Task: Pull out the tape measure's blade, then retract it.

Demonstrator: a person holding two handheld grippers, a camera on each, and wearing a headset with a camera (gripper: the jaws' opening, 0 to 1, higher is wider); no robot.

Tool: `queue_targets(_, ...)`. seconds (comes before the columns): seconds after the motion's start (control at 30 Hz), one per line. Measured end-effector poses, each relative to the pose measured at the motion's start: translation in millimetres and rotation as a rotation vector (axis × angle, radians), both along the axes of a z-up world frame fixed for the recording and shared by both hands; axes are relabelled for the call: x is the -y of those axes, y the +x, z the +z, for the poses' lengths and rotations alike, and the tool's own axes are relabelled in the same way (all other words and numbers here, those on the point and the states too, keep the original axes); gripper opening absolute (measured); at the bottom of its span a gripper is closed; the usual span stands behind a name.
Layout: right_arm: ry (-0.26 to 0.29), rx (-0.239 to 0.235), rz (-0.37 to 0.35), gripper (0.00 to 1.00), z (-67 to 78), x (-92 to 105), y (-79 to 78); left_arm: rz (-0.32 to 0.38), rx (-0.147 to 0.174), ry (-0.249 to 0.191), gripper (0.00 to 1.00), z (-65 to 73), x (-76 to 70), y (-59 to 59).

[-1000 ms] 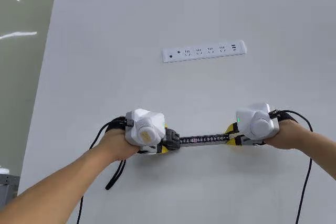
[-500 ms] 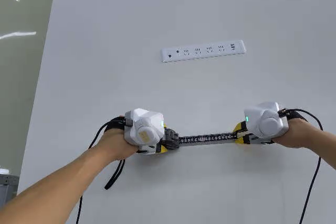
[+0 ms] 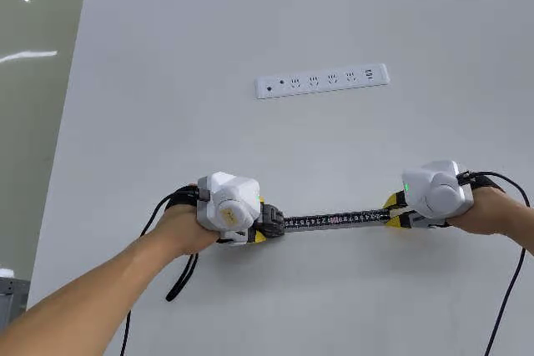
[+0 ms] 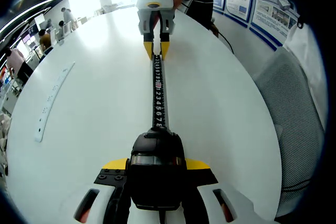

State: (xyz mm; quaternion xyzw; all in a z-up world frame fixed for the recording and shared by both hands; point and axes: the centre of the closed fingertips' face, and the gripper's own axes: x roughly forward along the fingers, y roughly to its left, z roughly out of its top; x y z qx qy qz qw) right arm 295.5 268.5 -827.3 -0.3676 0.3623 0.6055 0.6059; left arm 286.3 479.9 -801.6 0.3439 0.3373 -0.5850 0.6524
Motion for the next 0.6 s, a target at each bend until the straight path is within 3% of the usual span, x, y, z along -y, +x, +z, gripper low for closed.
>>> queue_targets(0.6,-0.008,-0.007,-0.034,0.12,3.1,14.9,-3.1,0.000,-0.001,0.001,0.35,-0.4,0.0,0.1)
